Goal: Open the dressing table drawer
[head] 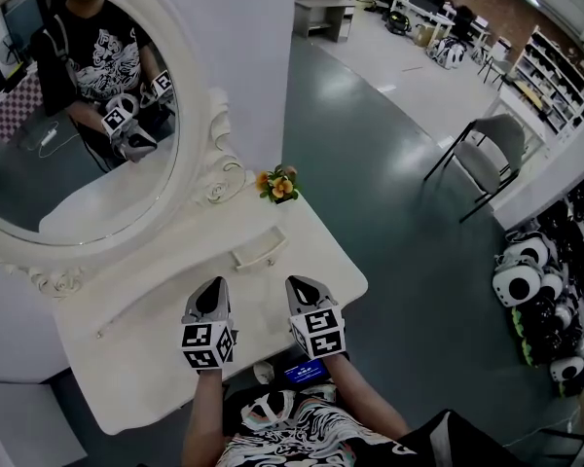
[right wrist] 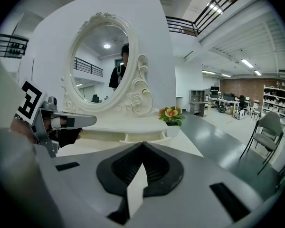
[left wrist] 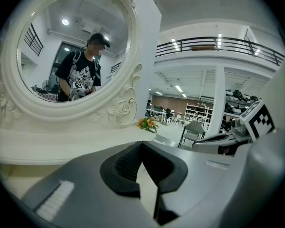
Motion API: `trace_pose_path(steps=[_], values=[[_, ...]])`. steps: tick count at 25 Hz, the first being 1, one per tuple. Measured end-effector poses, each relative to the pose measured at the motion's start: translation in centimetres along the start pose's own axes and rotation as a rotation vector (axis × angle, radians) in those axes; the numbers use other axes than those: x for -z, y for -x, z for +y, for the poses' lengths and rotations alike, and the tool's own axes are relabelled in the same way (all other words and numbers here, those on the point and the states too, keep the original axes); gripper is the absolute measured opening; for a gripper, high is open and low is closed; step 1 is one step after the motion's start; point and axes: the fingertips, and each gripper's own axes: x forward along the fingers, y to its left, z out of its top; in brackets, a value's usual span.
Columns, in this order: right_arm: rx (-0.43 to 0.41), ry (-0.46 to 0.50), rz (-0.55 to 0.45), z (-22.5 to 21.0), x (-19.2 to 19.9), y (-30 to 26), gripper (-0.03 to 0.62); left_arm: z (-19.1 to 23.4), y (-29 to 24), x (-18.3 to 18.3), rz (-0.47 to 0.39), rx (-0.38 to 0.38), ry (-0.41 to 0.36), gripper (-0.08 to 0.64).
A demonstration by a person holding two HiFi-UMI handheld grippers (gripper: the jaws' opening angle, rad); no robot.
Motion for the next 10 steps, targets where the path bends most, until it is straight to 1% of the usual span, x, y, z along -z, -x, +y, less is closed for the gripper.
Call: trace_pose_path(steps=[10], values=[[0.0, -0.006, 0.002, -0.05, -0.01, -0.04, 0.002, -0.01, -0.12, 0.32, 0.009, 0.0, 0.0, 0.002]])
